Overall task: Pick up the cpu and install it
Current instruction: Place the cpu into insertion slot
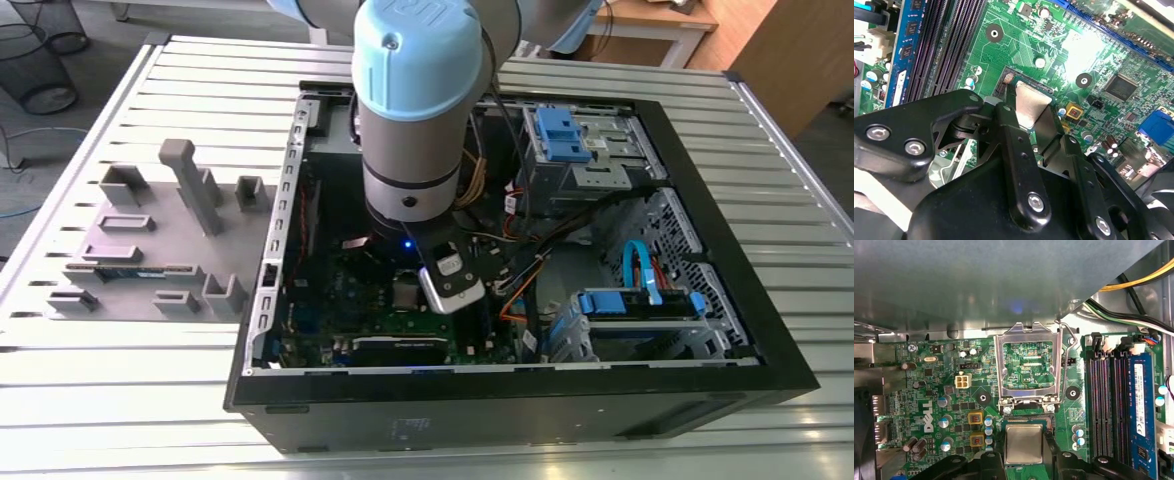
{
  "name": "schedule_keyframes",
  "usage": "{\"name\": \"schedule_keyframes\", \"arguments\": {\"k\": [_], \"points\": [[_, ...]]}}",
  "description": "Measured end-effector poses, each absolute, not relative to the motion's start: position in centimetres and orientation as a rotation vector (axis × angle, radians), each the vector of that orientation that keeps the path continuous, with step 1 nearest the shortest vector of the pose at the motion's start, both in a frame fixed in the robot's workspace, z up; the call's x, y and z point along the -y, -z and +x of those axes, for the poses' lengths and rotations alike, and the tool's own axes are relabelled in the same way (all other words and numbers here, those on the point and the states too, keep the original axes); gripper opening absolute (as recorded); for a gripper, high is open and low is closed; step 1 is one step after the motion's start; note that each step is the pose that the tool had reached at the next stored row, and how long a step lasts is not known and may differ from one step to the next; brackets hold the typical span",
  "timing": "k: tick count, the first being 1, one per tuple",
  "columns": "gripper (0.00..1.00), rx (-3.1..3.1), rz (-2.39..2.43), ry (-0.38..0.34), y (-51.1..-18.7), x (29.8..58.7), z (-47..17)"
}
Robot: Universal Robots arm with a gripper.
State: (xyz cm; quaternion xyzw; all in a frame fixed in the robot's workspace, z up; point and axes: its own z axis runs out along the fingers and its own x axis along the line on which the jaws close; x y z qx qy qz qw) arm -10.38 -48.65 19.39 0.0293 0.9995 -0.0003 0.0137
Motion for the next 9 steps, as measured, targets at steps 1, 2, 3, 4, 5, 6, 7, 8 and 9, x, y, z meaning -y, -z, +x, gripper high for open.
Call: {"name": "schedule_keyframes", "arguments": {"k": [1, 2, 3, 4, 5, 6, 7, 8, 9], "points": [[0.42, -3.113, 0.091, 0.001, -19.39, 48.65, -10.38], [0.42, -3.113, 0.091, 0.001, -19.39, 48.65, -10.37], [0.42, -3.113, 0.091, 0.000, -19.38, 48.64, -10.37], [0.42, -3.113, 0.091, -0.001, -19.35, 48.65, -10.36], [0.42, -3.114, 0.092, -0.001, -19.32, 48.65, -10.35], [0.42, -3.116, 0.092, 0.000, -19.32, 48.65, -10.34], [0.42, -3.116, 0.092, 0.000, -19.32, 48.65, -10.34], [0.42, -3.116, 0.092, 0.000, -19.32, 48.65, -10.34], [0.42, -3.117, 0.092, 0.000, -19.31, 48.65, -10.35]]}}
